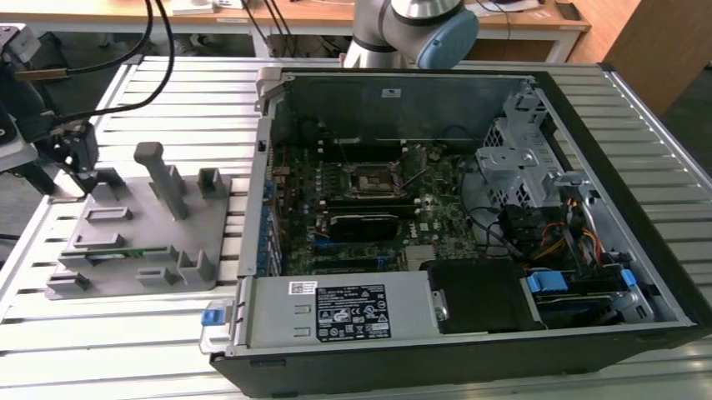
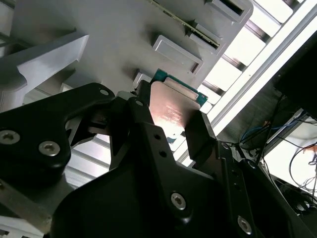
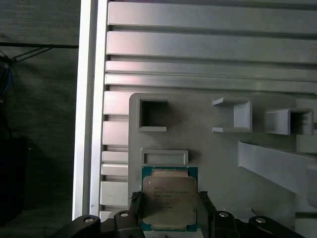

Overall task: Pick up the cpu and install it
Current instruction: 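Pick up the cpu and move it towards the insertion slot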

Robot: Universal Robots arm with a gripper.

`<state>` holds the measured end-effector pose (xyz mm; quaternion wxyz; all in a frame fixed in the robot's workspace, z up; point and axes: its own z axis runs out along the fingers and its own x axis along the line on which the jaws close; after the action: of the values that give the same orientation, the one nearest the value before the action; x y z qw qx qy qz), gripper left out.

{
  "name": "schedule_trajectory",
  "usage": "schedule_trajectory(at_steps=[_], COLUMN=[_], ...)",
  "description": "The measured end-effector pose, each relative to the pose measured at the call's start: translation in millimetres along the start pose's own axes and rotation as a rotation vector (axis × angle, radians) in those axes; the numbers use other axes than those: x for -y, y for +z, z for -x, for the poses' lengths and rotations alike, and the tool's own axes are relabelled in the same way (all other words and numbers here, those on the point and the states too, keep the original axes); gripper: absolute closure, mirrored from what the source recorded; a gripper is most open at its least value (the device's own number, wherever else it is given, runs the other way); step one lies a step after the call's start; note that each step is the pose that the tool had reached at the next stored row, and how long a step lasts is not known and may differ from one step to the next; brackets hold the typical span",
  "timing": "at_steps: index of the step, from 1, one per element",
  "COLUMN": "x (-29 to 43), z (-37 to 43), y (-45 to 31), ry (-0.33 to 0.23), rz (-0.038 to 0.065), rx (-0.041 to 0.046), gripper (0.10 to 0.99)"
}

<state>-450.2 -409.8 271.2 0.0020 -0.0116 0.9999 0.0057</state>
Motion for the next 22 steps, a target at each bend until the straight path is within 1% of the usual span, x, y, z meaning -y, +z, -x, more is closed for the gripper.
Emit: schedule_trajectory(at_steps=[22], x=[-4.7], z=[0.2], y=[-21.1], ry=[0.000], rz=[0.000], rx=[0.0000], gripper=[0.561])
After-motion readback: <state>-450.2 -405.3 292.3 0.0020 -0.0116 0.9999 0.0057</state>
